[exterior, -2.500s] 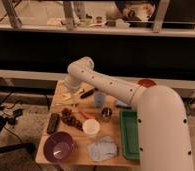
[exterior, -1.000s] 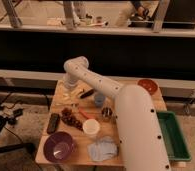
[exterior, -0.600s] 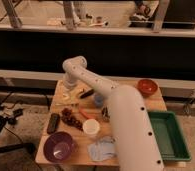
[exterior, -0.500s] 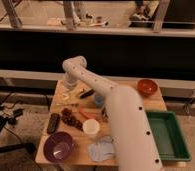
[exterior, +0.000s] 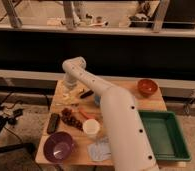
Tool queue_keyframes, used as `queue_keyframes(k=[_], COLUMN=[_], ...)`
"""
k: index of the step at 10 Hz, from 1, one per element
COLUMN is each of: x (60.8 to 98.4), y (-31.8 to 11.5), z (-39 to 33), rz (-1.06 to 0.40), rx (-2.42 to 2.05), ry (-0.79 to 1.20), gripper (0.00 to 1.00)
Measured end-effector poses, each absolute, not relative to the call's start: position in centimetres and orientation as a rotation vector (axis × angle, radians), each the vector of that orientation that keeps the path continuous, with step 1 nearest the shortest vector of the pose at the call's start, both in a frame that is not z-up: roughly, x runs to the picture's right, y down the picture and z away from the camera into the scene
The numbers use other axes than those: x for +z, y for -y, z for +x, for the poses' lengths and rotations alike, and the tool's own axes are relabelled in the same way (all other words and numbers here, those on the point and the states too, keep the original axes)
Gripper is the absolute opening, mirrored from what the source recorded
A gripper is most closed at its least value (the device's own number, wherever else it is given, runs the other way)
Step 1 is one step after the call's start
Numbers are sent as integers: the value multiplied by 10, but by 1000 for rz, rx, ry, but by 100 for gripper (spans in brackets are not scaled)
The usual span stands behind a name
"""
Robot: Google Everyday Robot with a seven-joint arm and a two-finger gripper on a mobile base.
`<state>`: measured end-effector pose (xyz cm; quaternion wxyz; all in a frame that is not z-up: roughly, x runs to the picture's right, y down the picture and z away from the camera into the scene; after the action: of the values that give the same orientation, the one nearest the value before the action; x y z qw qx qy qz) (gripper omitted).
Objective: Place banana in red bowl
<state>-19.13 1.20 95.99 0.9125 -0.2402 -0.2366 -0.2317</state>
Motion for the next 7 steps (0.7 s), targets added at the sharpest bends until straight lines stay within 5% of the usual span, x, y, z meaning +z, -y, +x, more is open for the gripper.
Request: queue_keyframes(k=[7], x=[981], y=[-22], z=[-181], rz=[-530], rx=[-464], ry=[449], gripper=[80])
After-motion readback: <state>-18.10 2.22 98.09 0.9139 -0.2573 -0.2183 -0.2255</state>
